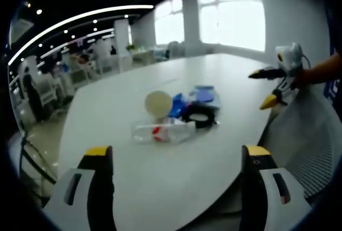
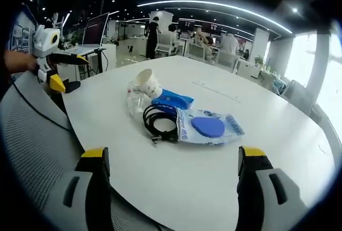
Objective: Arrange the tabletop items into an orderly group along one side of the table until the central work area is clear of visible clutter.
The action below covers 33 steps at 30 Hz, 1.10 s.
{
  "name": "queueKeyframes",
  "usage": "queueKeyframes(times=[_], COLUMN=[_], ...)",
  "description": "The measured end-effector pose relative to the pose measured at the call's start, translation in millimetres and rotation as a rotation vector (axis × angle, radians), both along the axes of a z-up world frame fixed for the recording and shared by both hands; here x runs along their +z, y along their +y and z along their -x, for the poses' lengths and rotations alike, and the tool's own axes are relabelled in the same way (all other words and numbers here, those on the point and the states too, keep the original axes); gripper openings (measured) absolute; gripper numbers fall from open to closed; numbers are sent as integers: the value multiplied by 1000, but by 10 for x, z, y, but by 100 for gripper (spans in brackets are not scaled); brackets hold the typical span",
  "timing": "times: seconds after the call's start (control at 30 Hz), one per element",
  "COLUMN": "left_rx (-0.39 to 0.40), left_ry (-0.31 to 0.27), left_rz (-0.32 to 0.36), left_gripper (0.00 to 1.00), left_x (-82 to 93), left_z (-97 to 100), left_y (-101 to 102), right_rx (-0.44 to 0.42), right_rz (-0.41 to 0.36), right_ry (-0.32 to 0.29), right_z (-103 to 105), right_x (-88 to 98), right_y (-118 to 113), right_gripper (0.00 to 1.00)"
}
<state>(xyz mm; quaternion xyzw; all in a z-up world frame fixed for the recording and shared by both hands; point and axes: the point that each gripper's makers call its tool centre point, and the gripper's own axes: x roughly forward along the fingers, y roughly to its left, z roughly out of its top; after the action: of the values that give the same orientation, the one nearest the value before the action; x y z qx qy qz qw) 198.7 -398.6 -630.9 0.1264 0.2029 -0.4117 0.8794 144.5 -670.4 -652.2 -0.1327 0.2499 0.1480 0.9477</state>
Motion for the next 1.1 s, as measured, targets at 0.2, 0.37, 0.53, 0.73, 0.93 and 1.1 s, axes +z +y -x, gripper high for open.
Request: queueKeyframes(times=[0.2,0.37,0.53,0.73,0.93,1.1], left_rx=[-3,-2,4,2,6,4], left_ry=[-1,-6,-10,-10,-12,-11], left_rz=[5,6,6,7,8,3], left_gripper=[97,98,98,99,99,100], left_x=[8,13,16,16,16,13], left_z=[2,-7,-14,-7,-11,-5], left_y=[-11,-9,3,0,7,5], right_rx=[-6,-13,-12,-17,-7,-3], right_rz=[1,-5,-7,-9,-5,-3], right_ry=[-1,-2,-2,-2,3,5], right_z=[0,-1,3,7,14,17], right_x=[3,7,6,6,-8,-13], right_y=[-16,-26,-20,-29,-12,-5], right_gripper=[100,100,100,100,100,100])
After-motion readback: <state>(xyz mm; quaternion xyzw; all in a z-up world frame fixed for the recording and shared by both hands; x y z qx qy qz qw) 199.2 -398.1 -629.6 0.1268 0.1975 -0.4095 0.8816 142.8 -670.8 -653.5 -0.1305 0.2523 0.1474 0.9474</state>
